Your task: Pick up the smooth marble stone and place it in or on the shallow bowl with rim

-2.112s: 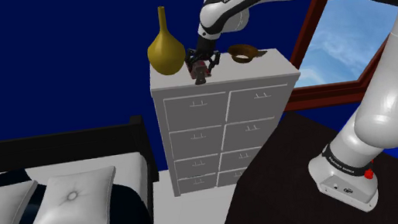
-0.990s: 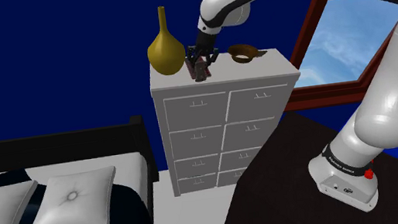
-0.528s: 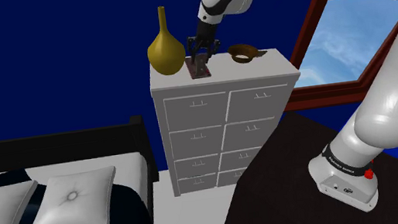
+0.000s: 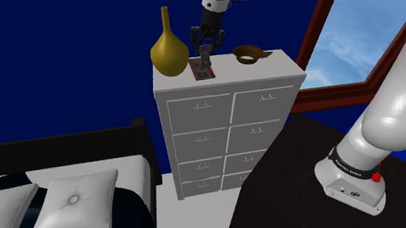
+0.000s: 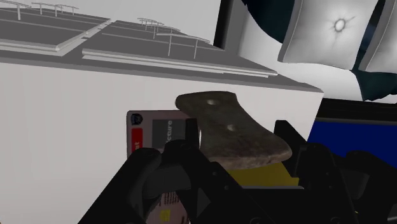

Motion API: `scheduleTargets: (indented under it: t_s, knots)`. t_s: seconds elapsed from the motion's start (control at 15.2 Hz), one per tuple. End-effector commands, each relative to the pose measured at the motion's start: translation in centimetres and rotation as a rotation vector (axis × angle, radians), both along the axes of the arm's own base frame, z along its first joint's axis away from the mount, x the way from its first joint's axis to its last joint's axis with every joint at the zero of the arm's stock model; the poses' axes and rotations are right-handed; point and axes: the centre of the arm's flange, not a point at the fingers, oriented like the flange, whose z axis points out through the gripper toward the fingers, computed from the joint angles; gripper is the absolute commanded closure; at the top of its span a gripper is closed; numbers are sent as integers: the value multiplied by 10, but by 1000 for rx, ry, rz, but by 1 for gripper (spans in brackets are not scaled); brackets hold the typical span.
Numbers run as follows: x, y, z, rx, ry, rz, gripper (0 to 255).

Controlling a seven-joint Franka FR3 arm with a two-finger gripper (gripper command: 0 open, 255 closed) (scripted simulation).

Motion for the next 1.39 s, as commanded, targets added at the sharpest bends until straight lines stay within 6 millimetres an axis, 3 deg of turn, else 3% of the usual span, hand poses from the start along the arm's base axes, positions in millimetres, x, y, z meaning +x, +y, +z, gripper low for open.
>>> scheduleTargets:
  t_s: [0.0, 0.13, 1.32]
  knots:
    - [1, 0, 12, 0, 0, 0, 255]
    - [1, 0, 21, 0, 0, 0, 255]
    - [-14, -237, 34, 0, 0, 0, 255]
